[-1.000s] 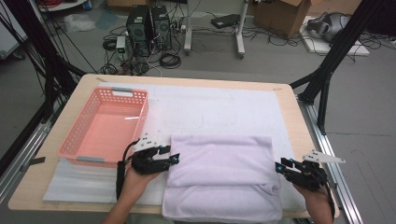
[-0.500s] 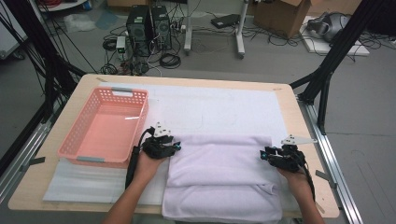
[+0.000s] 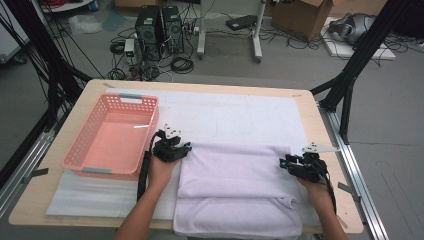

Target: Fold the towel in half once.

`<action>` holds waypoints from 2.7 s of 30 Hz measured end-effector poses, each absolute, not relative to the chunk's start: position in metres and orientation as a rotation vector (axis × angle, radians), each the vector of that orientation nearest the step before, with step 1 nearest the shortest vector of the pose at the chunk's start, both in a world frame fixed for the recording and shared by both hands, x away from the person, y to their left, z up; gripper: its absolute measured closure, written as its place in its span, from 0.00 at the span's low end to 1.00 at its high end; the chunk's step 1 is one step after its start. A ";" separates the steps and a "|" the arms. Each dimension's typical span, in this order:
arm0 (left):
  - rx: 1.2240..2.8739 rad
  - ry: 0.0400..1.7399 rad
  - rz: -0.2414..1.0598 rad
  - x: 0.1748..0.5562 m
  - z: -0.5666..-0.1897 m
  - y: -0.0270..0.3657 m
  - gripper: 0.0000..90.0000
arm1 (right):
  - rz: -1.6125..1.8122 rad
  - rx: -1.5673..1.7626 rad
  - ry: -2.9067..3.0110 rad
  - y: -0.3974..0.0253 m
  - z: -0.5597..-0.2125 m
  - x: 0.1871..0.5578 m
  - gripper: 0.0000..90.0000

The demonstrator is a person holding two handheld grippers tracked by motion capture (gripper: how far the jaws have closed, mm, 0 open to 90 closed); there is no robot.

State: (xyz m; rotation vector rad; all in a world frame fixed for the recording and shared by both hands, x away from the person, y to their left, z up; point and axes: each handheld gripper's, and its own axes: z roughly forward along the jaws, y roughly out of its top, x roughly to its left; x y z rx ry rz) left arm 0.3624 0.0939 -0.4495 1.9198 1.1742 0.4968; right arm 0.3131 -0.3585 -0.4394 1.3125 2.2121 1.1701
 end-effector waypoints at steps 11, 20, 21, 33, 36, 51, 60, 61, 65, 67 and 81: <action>1.973 1.127 0.467 0.351 -0.451 0.088 0.51 | 0.997 1.394 2.190 -0.360 -0.446 0.326 0.50; 1.900 1.205 0.307 0.352 -0.447 0.086 0.95 | 0.988 1.392 2.293 -0.349 -0.439 0.328 0.94; 1.874 1.199 0.314 0.353 -0.446 0.087 0.95 | 0.999 1.395 2.291 -0.350 -0.438 0.328 0.94; 1.764 1.142 0.426 0.399 -0.415 0.087 0.95 | 1.127 1.370 2.058 -0.365 -0.421 0.364 0.95; 1.722 1.113 0.472 0.409 -0.418 0.089 0.95 | 1.095 1.340 2.045 -0.360 -0.415 0.382 0.95; 1.696 1.227 0.350 0.434 -0.432 0.090 0.77 | 1.054 1.426 1.981 -0.350 -0.422 0.420 0.80; 1.665 1.090 0.317 0.400 -0.411 0.088 0.71 | 1.129 1.462 1.989 -0.358 -0.400 0.395 0.60; 1.658 1.084 0.322 0.395 -0.411 0.089 0.71 | 1.128 1.454 2.002 -0.358 -0.396 0.392 0.60; 1.674 1.062 0.320 0.374 -0.413 0.090 0.69 | 1.148 1.426 2.050 -0.355 -0.384 0.375 0.60; 1.672 1.045 0.331 0.362 -0.415 0.090 0.68 | 1.158 1.399 2.056 -0.353 -0.379 0.364 0.62; 1.703 1.004 0.279 0.291 -0.435 0.099 0.57 | 1.169 1.333 2.138 -0.361 -0.398 0.282 0.68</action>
